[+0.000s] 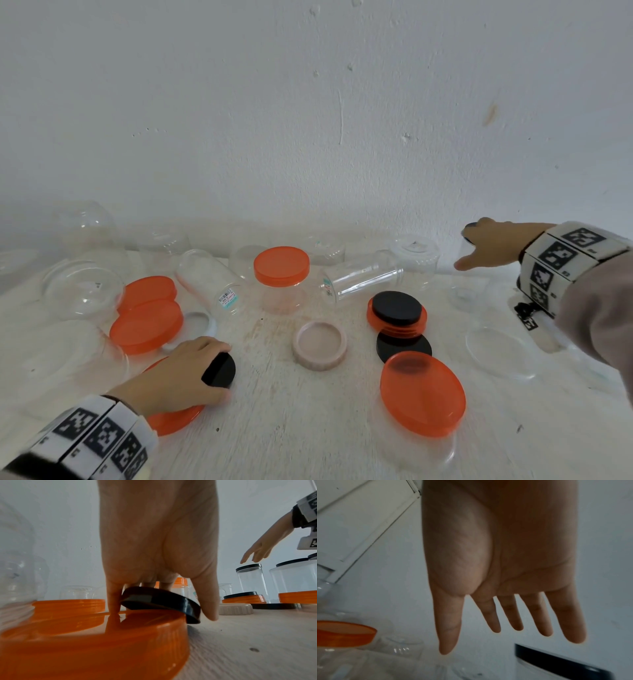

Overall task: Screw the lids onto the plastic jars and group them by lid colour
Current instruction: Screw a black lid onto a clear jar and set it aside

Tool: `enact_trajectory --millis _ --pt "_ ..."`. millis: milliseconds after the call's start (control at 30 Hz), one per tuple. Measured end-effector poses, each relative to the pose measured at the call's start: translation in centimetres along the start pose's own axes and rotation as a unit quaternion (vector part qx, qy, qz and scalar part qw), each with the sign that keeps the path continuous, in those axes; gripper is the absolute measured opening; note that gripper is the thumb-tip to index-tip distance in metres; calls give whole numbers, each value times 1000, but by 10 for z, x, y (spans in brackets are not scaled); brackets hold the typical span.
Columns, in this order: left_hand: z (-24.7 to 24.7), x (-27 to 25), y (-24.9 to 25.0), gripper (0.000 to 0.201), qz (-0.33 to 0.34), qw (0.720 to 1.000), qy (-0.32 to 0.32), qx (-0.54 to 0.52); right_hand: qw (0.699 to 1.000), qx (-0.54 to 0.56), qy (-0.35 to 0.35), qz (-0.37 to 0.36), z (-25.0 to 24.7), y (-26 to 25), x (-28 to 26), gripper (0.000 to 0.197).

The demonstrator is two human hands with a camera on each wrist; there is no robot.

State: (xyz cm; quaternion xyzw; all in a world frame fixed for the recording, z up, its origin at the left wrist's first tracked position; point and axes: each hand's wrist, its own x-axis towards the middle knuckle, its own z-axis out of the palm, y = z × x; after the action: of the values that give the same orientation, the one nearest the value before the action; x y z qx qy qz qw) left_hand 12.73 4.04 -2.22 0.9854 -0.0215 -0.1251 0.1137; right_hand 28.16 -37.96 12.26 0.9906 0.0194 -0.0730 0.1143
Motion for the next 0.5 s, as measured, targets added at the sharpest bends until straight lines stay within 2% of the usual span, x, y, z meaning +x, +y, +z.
enact_trajectory --millis 100,300,500 --pt "-1 1 1 72 -2 1000 3 2 999 24 14 -29 -6 -29 7 71" --pt "0 1 3 70 2 1000 7 1 994 75 15 -81 2 -76 31 62" --pt "3 0 2 71 -5 1000 15 -11 990 137 39 -18 26 -79 69 57"
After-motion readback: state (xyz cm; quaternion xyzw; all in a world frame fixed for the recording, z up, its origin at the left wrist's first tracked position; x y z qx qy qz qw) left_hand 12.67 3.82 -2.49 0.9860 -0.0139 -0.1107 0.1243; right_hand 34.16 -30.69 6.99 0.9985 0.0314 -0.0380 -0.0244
